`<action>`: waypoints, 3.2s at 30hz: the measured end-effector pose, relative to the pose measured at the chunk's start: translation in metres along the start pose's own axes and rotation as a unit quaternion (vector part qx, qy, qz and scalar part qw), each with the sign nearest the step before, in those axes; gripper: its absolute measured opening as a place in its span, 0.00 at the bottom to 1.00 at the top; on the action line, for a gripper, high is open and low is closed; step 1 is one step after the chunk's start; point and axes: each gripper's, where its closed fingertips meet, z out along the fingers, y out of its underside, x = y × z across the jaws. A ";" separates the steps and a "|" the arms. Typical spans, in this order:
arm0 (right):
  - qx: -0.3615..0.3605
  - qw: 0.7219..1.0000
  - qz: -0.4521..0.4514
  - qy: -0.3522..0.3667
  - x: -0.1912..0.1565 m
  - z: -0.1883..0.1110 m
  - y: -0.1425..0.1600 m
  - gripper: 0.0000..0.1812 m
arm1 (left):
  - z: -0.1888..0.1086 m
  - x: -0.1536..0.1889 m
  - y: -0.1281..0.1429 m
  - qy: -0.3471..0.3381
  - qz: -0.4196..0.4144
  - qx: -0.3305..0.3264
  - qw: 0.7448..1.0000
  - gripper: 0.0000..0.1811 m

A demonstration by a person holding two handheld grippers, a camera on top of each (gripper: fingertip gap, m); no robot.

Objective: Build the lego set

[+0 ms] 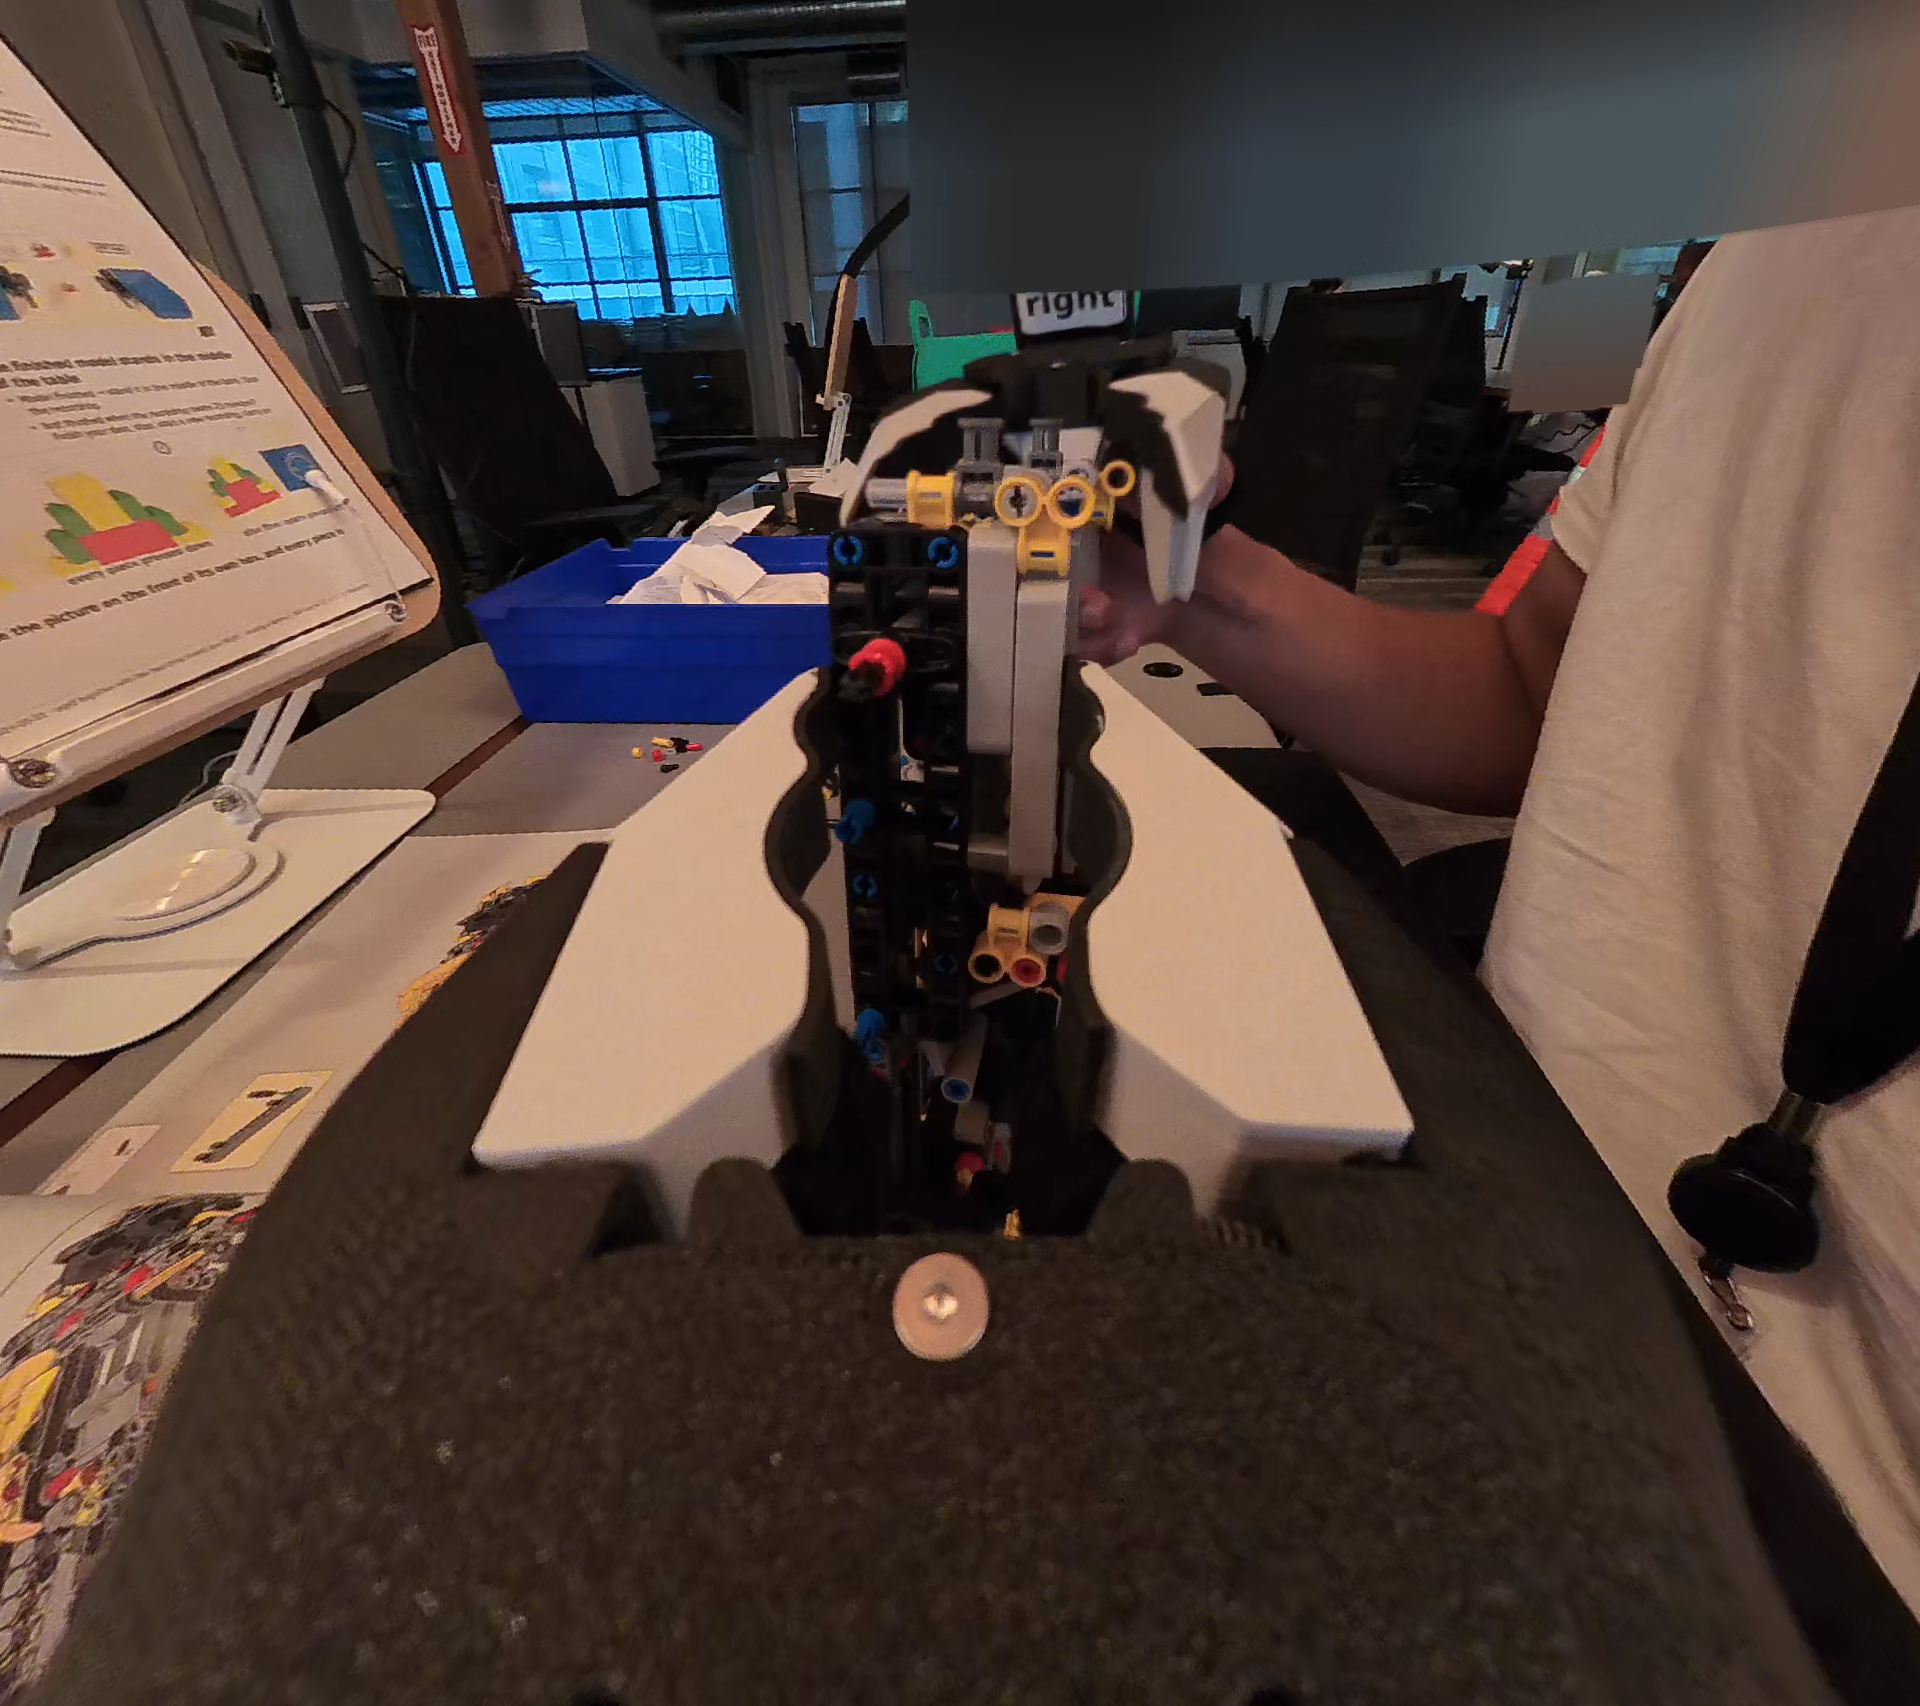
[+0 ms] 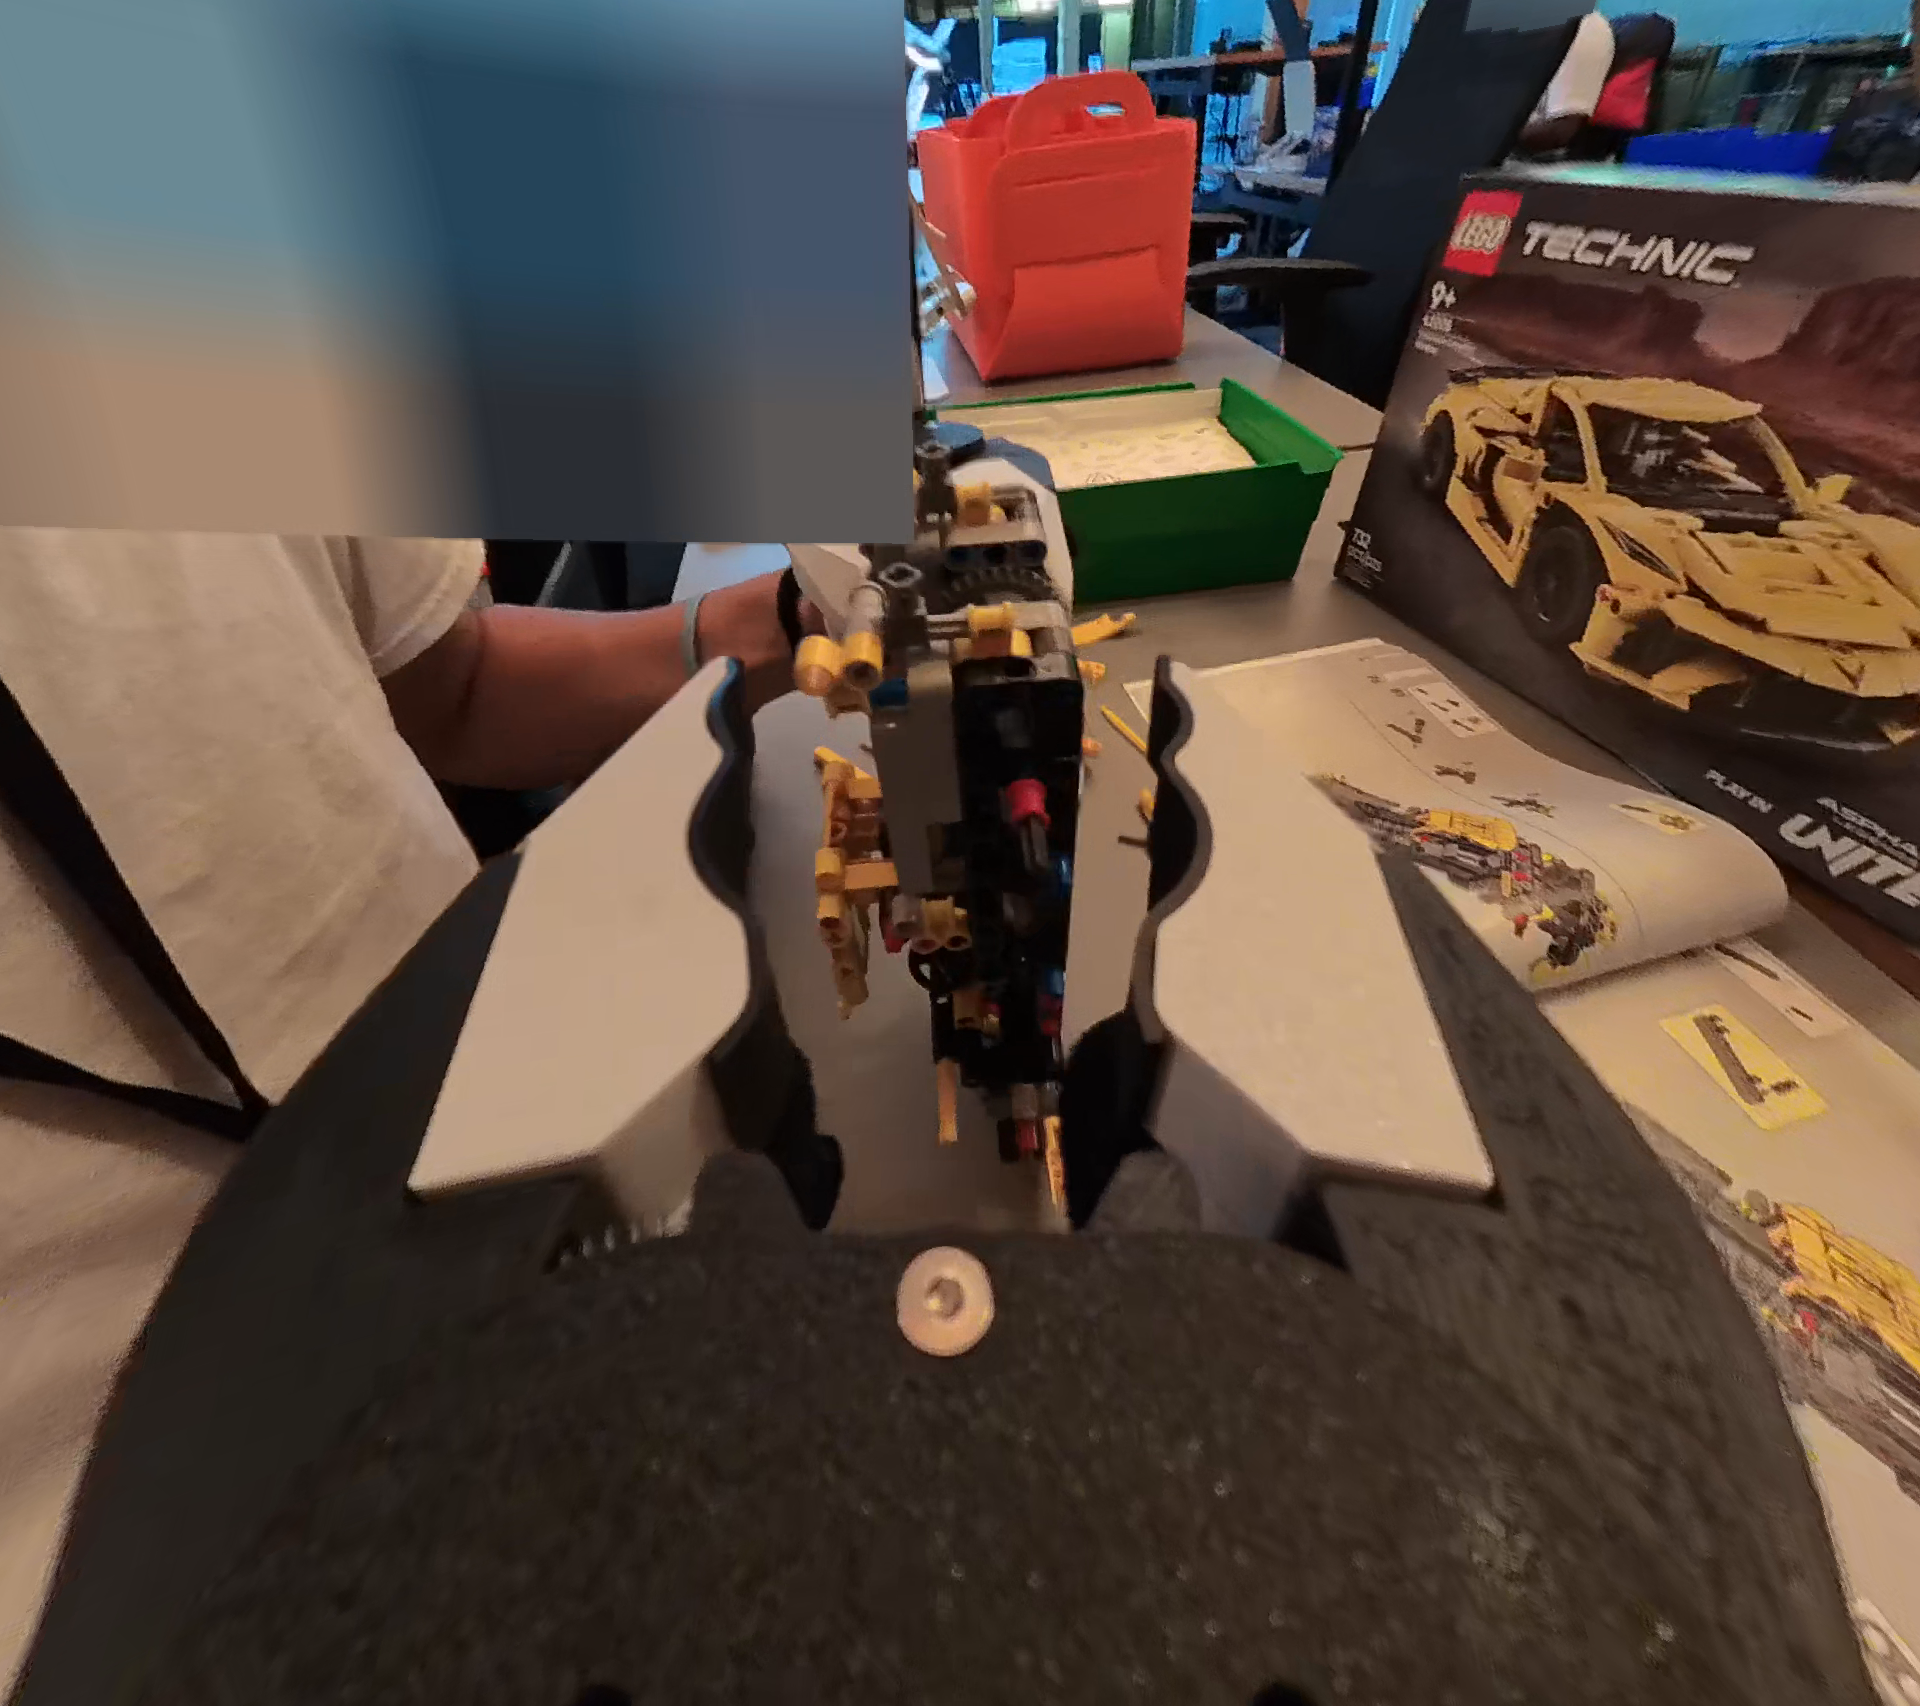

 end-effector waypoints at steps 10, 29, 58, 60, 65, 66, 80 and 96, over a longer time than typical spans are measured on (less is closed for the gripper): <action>0.017 1.000 0.003 -0.025 -0.003 0.007 0.002 0.31 | 0.000 0.000 0.000 0.005 -0.008 0.006 1.000 0.24; 0.024 1.000 0.004 0.000 0.005 0.010 -0.003 0.38 | -0.001 -0.006 0.001 -0.001 -0.019 0.010 1.000 0.24; 0.023 0.999 -0.009 0.030 0.004 0.013 -0.013 0.22 | -0.002 -0.004 0.001 0.001 -0.011 0.005 1.000 0.24; 0.018 0.999 0.000 0.027 0.005 0.012 -0.013 0.22 | -0.002 -0.004 0.001 0.000 -0.010 0.006 1.000 0.23; -0.005 1.000 0.007 0.021 0.004 0.012 -0.010 0.23 | -0.001 -0.003 0.001 0.002 -0.007 0.003 1.000 0.24; -0.005 1.000 0.010 0.019 0.003 0.012 -0.011 0.22 | -0.001 -0.002 0.000 0.003 -0.008 0.004 1.000 0.24; 0.004 0.999 0.021 0.048 0.014 -0.008 -0.011 0.38 | 0.000 -0.011 0.000 -0.013 -0.025 0.009 1.000 0.23; 0.060 0.994 0.086 -0.009 0.026 0.021 -0.002 0.27 | -0.004 -0.022 0.002 -0.010 -0.075 0.024 0.997 0.23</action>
